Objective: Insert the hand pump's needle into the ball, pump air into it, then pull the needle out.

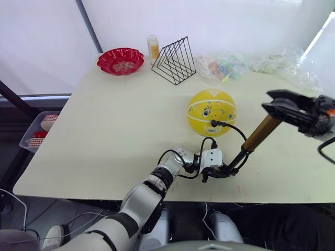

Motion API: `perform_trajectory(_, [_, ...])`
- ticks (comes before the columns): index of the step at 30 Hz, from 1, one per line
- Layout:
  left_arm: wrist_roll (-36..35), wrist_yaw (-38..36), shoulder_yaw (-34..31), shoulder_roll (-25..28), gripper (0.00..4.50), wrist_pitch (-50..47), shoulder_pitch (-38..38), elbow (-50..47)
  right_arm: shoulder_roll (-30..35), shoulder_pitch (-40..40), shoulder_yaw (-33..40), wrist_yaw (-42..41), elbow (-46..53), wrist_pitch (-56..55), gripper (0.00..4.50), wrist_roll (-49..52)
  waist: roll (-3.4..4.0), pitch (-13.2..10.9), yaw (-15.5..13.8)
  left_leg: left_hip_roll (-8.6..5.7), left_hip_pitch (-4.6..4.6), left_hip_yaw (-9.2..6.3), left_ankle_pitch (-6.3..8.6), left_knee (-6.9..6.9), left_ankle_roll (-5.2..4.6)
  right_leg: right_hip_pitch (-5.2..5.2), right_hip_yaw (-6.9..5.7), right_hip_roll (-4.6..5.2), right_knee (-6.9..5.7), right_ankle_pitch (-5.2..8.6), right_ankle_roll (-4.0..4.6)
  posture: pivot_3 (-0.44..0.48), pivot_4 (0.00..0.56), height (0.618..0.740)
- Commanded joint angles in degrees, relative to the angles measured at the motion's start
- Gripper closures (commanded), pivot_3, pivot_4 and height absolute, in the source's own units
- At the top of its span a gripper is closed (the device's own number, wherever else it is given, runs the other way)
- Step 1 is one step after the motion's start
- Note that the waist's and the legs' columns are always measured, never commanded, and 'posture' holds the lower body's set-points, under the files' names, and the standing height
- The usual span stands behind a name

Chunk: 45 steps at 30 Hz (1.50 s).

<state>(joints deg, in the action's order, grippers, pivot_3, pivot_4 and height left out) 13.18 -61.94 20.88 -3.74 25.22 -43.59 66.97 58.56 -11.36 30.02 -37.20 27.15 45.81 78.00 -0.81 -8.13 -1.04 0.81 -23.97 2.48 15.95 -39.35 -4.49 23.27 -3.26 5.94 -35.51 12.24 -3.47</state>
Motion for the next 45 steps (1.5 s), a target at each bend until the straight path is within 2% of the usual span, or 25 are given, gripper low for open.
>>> perform_trajectory(1, [3.91,-0.63,3.11,2.17,3.52,-2.37,2.9,4.4,0.46,-2.97,7.31,1.78,0.9,-2.13,2.45,3.09,-0.02,-0.01,0.0,0.0,-0.01,0.01,0.0,0.0,0.0,0.0,0.01,0.0,0.0,-0.01,-0.01,0.0,0.15,0.737])
perform_trajectory(6, [3.83,-0.62,3.02,2.17,3.52,-2.45,2.86,4.33,-1.0,3.6,2.35,-0.73,3.05,-1.28,2.45,-4.26,-0.07,0.02,-0.01,0.0,0.0,0.0,0.0,0.0,0.0,0.0,0.01,-0.02,0.0,-0.02,-0.05,0.0,0.15,0.737])
perform_trajectory(8, [3.78,-0.62,2.99,2.13,3.52,-2.49,2.85,4.32,-2.79,6.88,-0.67,-1.92,3.67,-2.4,2.45,-8.25,-0.33,0.18,0.05,0.04,0.06,-0.05,0.0,0.01,0.0,-0.06,-0.03,-0.08,-0.01,-0.08,-0.15,0.0,0.15,0.737])
perform_trajectory(16, [3.81,-0.26,2.86,2.13,3.52,-2.53,2.72,4.34,-11.84,18.11,-18.18,-7.11,-2.24,-15.17,2.45,-30.97,-1.29,1.21,0.26,0.17,0.36,-0.15,0.01,0.01,0.01,-0.25,-0.06,-0.19,-0.03,0.03,0.02,0.0,0.15,0.737])
perform_trajectory(22, [4.05,-0.11,2.81,2.43,3.52,-2.36,2.82,4.47,-17.09,20.87,-24.34,-9.21,-6.32,-22.84,2.45,-39.25,-1.44,1.54,0.29,0.24,0.5,-0.17,0.01,0.02,0.02,-0.36,-0.06,-0.23,-0.02,0.04,0.05,0.0,0.15,0.737])
perform_trajectory(25, [4.07,-0.19,2.83,2.46,3.52,-2.33,2.93,4.47,-17.7,19.71,-23.4,-10.09,-5.57,-23.85,2.45,-38.97,-1.23,1.57,0.26,0.25,0.49,-0.17,0.01,0.02,0.02,-0.35,-0.06,-0.23,-0.02,0.04,0.06,0.0,0.15,0.737])
perform_trajectory(28, [4.14,-0.29,2.91,2.52,3.52,-2.25,3.1,4.51,-17.07,17.83,-19.14,-10.25,-2.6,-22.07,2.45,-33.88,-1.14,1.55,0.22,0.25,0.46,-0.17,0.01,0.02,0.02,-0.34,-0.06,-0.21,-0.01,0.04,0.06,0.0,0.15,0.737])
perform_trajectory(32, [4.19,-0.26,2.95,2.5,3.52,-2.2,3.22,4.54,-14.43,15.01,-12.59,-9.99,0.63,-18.1,2.45,-26.28,-0.64,1.22,0.14,0.19,0.29,-0.19,0.01,0.01,0.02,-0.23,-0.1,-0.1,0.03,0.03,0.06,0.0,0.15,0.737])
perform_trajectory(37, [4.15,-0.29,2.99,2.47,3.52,-2.26,3.21,4.5,-6.24,6.96,0.21,-6.86,2.46,-10.0,2.45,-9.76,0.07,0.6,0.05,0.09,0.13,-0.1,0.01,0.01,0.02,-0.13,-0.04,-0.01,0.02,0.02,0.04,0.0,0.15,0.737])
perform_trajectory(39, [4.08,-0.37,3.06,2.46,3.52,-2.26,3.25,4.46,-3.28,4.7,3.97,-5.54,1.84,-7.29,2.45,-5.23,0.08,0.35,-0.04,0.04,0.11,-0.11,0.01,0.01,0.01,-0.11,-0.07,0.01,0.02,0.02,0.04,0.0,0.15,0.737])
perform_trajectory(45, [3.92,-0.55,3.07,2.3,3.52,-2.36,3.22,4.34,1.59,0.38,9.0,-1.62,0.73,-2.03,2.45,2.83,0.01,0.24,-0.09,0.03,0.05,-0.08,0.01,0.03,0.01,-0.09,-0.07,-0.01,0.05,0.02,0.02,0.0,0.15,0.737])
